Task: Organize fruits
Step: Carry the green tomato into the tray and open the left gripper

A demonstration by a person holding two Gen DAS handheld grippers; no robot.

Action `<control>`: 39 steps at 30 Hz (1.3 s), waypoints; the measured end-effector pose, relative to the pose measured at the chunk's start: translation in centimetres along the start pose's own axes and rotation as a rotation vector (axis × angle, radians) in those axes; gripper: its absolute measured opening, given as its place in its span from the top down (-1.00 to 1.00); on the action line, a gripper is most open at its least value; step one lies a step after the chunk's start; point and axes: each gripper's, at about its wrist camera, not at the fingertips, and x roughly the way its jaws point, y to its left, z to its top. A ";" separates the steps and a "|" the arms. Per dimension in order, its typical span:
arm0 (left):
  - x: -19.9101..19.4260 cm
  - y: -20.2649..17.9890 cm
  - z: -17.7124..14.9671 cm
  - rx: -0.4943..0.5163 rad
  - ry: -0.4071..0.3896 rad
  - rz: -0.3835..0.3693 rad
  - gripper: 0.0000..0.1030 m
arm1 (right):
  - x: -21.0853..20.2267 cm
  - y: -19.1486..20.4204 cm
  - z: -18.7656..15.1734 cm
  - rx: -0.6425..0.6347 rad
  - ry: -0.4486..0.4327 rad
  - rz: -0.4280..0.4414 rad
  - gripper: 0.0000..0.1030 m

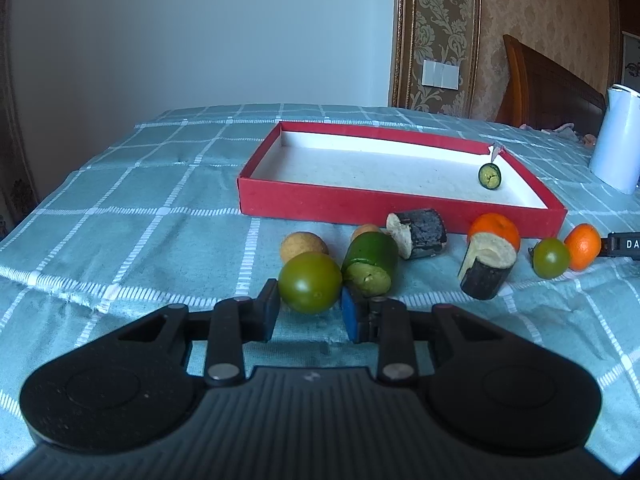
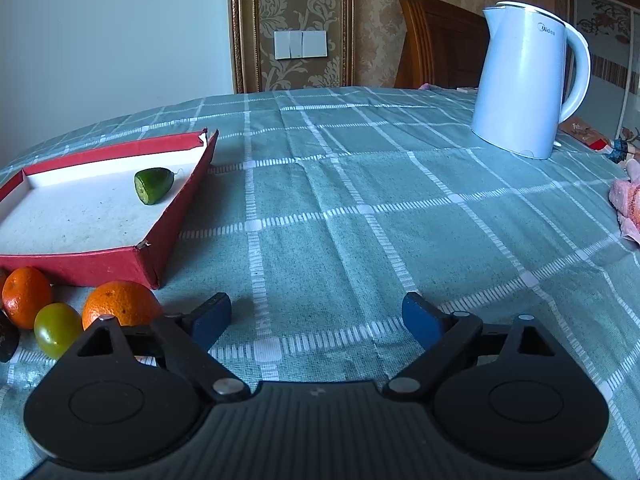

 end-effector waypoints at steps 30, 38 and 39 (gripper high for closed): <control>14.0 -0.1 11.9 -0.008 0.073 0.054 0.43 | 0.1 0.0 0.0 -0.004 0.007 0.007 -0.98; 16.9 0.0 11.8 -0.026 0.112 0.099 0.43 | 0.1 0.0 0.0 -0.004 0.007 0.007 -0.98; 16.8 0.1 11.8 -0.034 0.109 0.090 0.43 | 0.1 0.0 0.0 -0.004 0.007 0.007 -0.98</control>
